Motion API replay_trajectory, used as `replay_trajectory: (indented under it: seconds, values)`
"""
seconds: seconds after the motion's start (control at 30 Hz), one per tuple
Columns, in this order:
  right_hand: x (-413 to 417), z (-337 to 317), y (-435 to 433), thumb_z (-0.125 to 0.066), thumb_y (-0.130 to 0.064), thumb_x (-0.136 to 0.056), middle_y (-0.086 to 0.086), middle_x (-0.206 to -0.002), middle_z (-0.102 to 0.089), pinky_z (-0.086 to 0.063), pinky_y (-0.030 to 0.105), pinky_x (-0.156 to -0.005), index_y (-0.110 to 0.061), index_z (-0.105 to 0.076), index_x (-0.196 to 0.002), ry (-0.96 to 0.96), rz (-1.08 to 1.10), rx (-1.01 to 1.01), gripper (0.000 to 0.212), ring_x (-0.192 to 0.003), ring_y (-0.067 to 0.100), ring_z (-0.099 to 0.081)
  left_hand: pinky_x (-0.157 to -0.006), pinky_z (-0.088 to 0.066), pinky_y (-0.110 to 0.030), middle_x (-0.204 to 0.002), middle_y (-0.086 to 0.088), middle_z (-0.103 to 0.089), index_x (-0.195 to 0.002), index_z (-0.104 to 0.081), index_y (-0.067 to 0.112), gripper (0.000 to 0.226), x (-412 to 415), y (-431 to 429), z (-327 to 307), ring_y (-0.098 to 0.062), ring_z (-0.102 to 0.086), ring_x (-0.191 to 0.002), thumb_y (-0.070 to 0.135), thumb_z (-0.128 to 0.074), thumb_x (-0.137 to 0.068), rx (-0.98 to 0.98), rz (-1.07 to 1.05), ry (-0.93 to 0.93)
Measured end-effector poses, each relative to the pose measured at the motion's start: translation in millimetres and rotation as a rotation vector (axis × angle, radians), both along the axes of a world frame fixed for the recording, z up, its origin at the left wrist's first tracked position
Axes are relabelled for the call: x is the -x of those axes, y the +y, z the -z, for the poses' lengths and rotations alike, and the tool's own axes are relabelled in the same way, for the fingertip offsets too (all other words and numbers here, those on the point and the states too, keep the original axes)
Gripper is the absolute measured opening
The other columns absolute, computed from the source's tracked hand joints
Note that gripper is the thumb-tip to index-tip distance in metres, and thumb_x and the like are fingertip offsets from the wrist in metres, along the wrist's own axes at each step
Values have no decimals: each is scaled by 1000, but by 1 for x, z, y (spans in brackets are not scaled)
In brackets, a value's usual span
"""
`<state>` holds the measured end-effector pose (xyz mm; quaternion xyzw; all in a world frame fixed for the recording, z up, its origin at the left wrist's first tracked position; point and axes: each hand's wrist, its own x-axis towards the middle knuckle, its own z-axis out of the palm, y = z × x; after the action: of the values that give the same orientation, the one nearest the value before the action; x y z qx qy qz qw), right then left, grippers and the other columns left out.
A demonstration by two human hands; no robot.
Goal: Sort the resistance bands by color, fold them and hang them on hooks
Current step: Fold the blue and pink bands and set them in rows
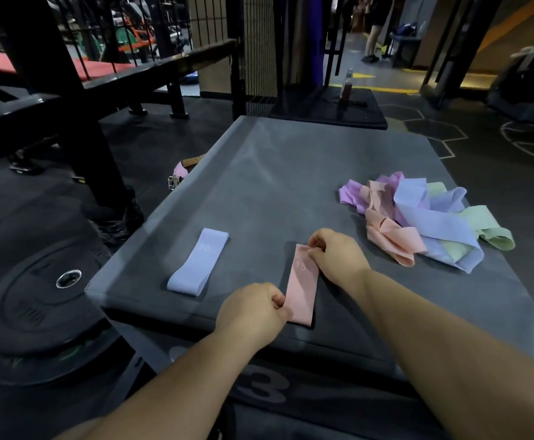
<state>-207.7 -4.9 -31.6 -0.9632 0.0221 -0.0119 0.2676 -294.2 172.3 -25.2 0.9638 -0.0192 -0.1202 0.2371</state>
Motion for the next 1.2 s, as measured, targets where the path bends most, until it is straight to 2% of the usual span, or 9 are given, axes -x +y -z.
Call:
replay_trajectory:
  seconds: [0.17,0.4,0.93,1.1,1.2]
  values:
    - [-3,1,4,-58,-20,-91,1,-110,-68,-47,29,-85,-21,-65,-106,0,10,8,17,-101,21,-61,-89,-49,-29,-110,13,-67,-110,-63,34,26,-1,3,-2,-13,-61,-105,47,-60,-88,-23,-9,-21]
    - [-2,4,7,-60,-22,-91,1,-109,-66,-45,28,-85,-22,-66,-105,-22,-24,17,15,-99,20,-60,-86,-48,-29,-102,13,-67,-96,-54,34,19,-2,7,-5,-14,-60,-102,48,-63,-85,-14,-16,2]
    - [-1,14,13,-56,-16,-92,4,-111,-63,-41,28,-85,-18,-67,-105,-79,15,-30,17,-103,24,-57,-83,-47,-31,-100,12,-67,-98,-55,32,20,-3,9,-2,-17,-58,-102,47,-61,-86,-55,4,-106]
    - [-1,21,14,-57,-14,-91,4,-119,-60,-43,36,-98,-18,-67,-115,-160,-7,-2,27,-114,25,-52,-81,-48,-29,-95,13,-68,-98,-57,31,21,-3,10,1,-14,-59,-99,46,-64,-84,-31,-11,-108]
    - [1,21,12,-58,-16,-95,2,-118,-65,-42,31,-98,-17,-72,-113,-216,-97,46,23,-114,25,-54,-80,-49,-30,-92,13,-67,-98,-56,32,25,-3,11,4,-14,-58,-97,48,-67,-81,-14,-24,-130]
